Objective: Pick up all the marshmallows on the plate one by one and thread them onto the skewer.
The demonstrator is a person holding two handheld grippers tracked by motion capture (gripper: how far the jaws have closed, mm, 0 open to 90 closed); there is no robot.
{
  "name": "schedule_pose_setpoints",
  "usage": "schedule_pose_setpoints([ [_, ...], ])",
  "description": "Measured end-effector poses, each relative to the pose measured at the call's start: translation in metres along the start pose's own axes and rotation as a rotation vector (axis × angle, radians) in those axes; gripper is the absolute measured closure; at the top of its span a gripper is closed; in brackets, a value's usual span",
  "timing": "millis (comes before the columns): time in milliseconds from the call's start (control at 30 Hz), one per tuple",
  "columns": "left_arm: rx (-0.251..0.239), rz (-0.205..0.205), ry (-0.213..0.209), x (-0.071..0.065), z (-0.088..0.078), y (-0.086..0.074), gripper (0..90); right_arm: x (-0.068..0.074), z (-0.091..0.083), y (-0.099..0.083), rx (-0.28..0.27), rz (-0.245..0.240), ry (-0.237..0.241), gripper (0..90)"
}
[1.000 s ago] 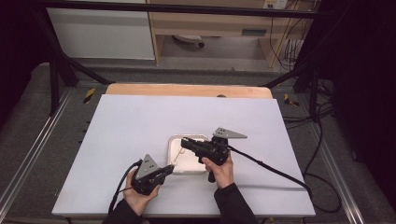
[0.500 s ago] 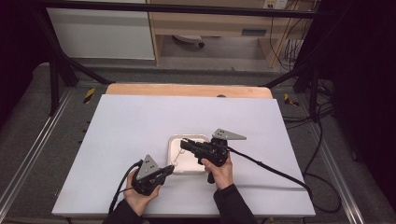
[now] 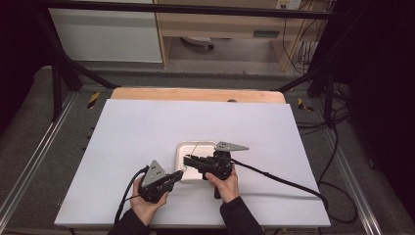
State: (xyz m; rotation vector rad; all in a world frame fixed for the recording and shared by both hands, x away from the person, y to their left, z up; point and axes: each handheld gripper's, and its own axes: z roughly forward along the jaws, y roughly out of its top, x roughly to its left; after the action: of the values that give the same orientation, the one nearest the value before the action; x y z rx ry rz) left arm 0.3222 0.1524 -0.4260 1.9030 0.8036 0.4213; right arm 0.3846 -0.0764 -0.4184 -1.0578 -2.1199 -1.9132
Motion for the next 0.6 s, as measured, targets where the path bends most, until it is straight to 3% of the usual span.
schedule_pose_setpoints([
  [67, -0.002, 0.002, -0.005, 0.000, -0.001, 0.000, 88.9, 0.001, -0.001, 0.001, -0.006, -0.005, -0.007, 75.6],
  [133, -0.004, 0.008, -0.012, 0.000, -0.002, 0.000, 88.8, 0.002, -0.003, 0.003, -0.007, -0.019, -0.027, 58.6],
  [300, 0.007, 0.022, -0.014, -0.001, -0.001, 0.001, 88.7, 0.003, -0.010, 0.009, 0.025, -0.058, -0.056, 47.5],
  [367, 0.020, 0.001, -0.002, 0.002, 0.000, -0.001, 88.9, 0.004, -0.011, 0.010, 0.030, -0.071, -0.047, 37.2],
  [400, 0.020, -0.012, 0.000, 0.005, 0.000, -0.001, 89.0, 0.005, -0.013, 0.011, 0.030, -0.075, -0.044, 36.5],
  [600, 0.011, -0.013, 0.009, 0.009, -0.006, 0.000, 88.9, 0.004, -0.019, 0.014, 0.058, -0.109, -0.092, 21.5],
])
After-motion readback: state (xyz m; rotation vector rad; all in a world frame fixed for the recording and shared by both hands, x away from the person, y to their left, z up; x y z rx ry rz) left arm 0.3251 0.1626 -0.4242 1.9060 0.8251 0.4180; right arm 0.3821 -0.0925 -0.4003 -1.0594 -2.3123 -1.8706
